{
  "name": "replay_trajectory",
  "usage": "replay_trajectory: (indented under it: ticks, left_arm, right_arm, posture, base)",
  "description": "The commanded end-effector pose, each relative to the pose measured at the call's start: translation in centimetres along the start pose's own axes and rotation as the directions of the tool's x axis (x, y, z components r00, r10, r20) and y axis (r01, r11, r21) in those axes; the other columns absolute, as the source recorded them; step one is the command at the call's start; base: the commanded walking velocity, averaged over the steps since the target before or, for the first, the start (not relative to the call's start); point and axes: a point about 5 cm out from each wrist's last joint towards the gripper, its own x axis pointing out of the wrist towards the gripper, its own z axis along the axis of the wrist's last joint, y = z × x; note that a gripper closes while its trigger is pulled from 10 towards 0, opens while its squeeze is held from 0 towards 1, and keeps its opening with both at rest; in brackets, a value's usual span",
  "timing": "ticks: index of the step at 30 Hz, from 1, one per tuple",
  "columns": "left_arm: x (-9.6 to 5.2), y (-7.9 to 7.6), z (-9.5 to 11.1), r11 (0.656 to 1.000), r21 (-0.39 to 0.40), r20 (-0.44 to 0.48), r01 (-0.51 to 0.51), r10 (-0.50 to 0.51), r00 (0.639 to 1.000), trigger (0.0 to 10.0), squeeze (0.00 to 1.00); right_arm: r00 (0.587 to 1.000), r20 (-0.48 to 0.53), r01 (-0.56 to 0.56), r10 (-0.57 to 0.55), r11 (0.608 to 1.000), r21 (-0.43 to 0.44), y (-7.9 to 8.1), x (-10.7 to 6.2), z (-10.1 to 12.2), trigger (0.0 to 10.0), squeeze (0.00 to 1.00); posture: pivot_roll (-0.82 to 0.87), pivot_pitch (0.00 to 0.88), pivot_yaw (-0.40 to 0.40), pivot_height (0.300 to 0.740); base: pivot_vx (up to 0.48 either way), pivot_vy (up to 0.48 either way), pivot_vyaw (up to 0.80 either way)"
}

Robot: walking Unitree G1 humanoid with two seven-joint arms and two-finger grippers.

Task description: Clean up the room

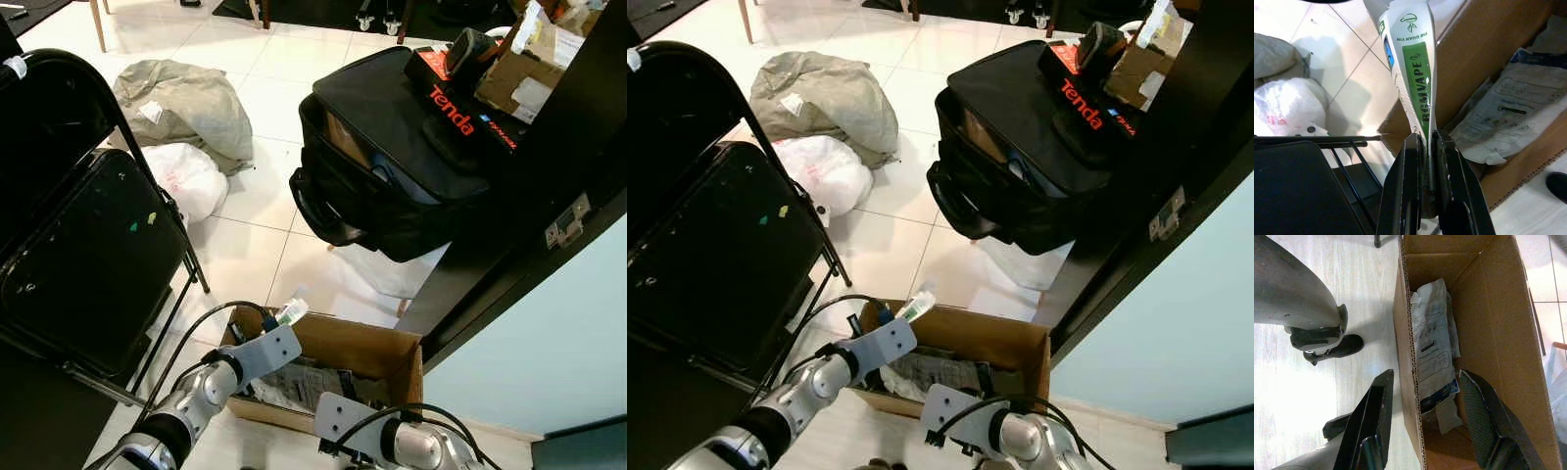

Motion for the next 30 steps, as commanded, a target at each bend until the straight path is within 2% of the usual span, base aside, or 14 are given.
replay_trajectory:
  ticks: [1, 12, 13, 14, 15, 16, 17, 18, 19, 20, 30]
  left_arm:
    - [-0.23, -0.86, -0.53, 1.000, -0.020, -0.016, 0.018, -0.019, 1.000, 10.0, 0.00]
    - [-0.13, -1.04, -0.42, 0.999, -0.005, -0.012, 0.035, -0.035, 0.999, 10.0, 0.00]
    - [-0.10, -1.04, -0.38, 0.999, -0.013, -0.009, 0.039, -0.039, 0.999, 10.0, 0.36]
    - [-0.10, -1.04, -0.38, 0.999, -0.013, -0.009, 0.039, -0.039, 0.999, 10.0, 0.36]
    - [-0.08, -1.04, -0.32, 0.999, -0.022, -0.005, 0.042, -0.042, 0.999, 10.0, 1.00]
    - [-0.08, -1.04, -0.32, 0.999, -0.022, -0.005, 0.042, -0.042, 0.999, 10.0, 1.00]
    - [-0.06, -1.01, -0.28, 0.999, -0.018, -0.002, 0.041, -0.041, 0.999, 10.0, 0.91]
    - [-0.03, -0.91, -0.23, 0.999, -0.012, 0.000, 0.036, -0.036, 0.999, 10.0, 0.28]
    - [-0.03, -0.91, -0.23, 0.999, -0.012, 0.000, 0.036, -0.036, 0.999, 10.0, 0.28]
    - [0.00, -0.80, -0.18, 0.999, -0.009, 0.001, 0.032, -0.032, 0.999, 10.0, 0.00]
    - [0.11, -0.37, 0.00, 1.000, -0.002, 0.010, 0.018, -0.018, 1.000, 10.0, 0.00]
  right_arm:
    - [0.999, -0.012, -0.032, 0.032, 0.999, 0.007, 0.87, -0.06, -0.23, 10.0, 0.00]
    - [0.997, 0.014, -0.071, 0.071, 0.997, -0.006, 1.21, -0.07, 0.18, 10.0, 0.00]
    - [0.997, 0.013, -0.071, 0.071, 0.997, -0.006, 1.22, -0.07, 0.20, 10.0, 0.00]
    - [0.997, 0.013, -0.071, 0.071, 0.997, -0.006, 1.22, -0.07, 0.20, 10.0, 0.00]
    - [0.997, 0.012, -0.071, 0.071, 0.997, -0.006, 1.22, -0.07, 0.22, 10.0, 0.00]
    - [0.997, 0.012, -0.071, 0.071, 0.997, -0.006, 1.22, -0.07, 0.22, 10.0, 0.00]
    - [0.998, 0.012, -0.069, 0.069, 0.998, -0.006, 1.23, -0.06, 0.24, 10.0, 0.00]
    - [0.998, 0.011, -0.068, 0.068, 0.998, -0.008, 1.24, -0.03, 0.25, 10.0, 0.00]
    - [0.998, 0.011, -0.068, 0.068, 0.998, -0.008, 1.24, -0.03, 0.25, 10.0, 0.00]
    - [0.998, 0.010, -0.067, 0.067, 0.998, -0.009, 1.24, -0.01, 0.25, 10.0, 0.00]
    - [0.998, 0.007, -0.065, 0.065, 0.998, -0.013, 1.17, 0.09, 0.28, 10.0, 0.00]
  posture:
    - [-0.04, 0.292, 0.016, 0.734]
    - [-0.03, 0.285, 0.022, 0.734]
    - [-0.03, 0.282, 0.024, 0.734]
    - [-0.03, 0.282, 0.024, 0.734]
    - [-0.03, 0.282, 0.024, 0.734]
    - [-0.03, 0.282, 0.024, 0.734]
    - [-0.03, 0.280, 0.026, 0.734]
    - [-0.03, 0.277, 0.026, 0.734]
    - [-0.03, 0.277, 0.026, 0.734]
    - [-0.03, 0.274, 0.027, 0.734]
    - [-0.03, 0.262, 0.030, 0.734]
  base:
    - [0.000, 0.000, 0.00]
    - [0.000, 0.000, 0.00]
    - [0.000, 0.000, 0.00]
    - [0.000, 0.000, 0.00]
    - [0.000, 0.000, 0.00]
    - [0.000, 0.000, 0.00]
    - [0.000, 0.000, 0.00]
    - [0.000, 0.000, 0.00]
    - [0.000, 0.000, 0.00]
    - [0.000, 0.000, 0.00]
    - [0.000, 0.000, 0.00]
